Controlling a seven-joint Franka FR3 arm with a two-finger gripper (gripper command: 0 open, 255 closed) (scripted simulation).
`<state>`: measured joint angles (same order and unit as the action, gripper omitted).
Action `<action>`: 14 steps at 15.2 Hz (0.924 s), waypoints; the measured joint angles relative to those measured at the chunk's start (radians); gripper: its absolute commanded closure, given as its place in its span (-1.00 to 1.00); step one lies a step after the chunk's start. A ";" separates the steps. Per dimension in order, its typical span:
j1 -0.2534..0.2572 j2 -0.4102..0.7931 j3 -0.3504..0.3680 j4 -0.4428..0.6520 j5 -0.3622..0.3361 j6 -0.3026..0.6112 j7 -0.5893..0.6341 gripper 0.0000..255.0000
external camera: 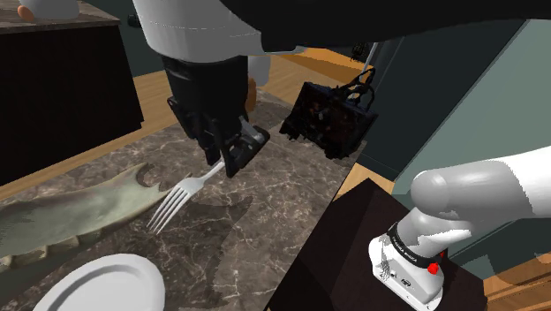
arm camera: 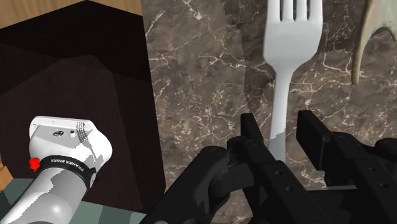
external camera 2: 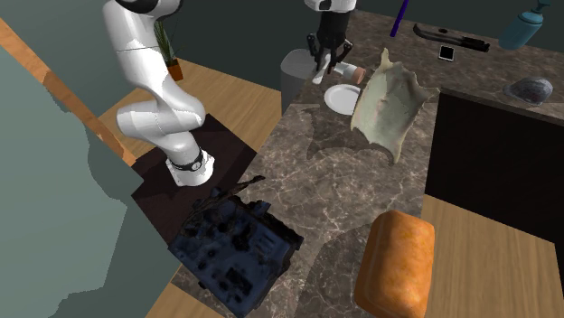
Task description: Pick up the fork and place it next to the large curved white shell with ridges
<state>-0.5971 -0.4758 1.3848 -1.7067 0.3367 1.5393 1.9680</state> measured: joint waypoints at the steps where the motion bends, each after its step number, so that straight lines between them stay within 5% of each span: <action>1: 0.004 -0.003 -0.001 -0.016 0.003 0.014 -0.002 1.00; 14: 0.020 -0.033 0.037 -0.184 0.043 0.175 -0.016 1.00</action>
<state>-0.5775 -0.5086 1.4218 -1.8908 0.3800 1.7139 1.9516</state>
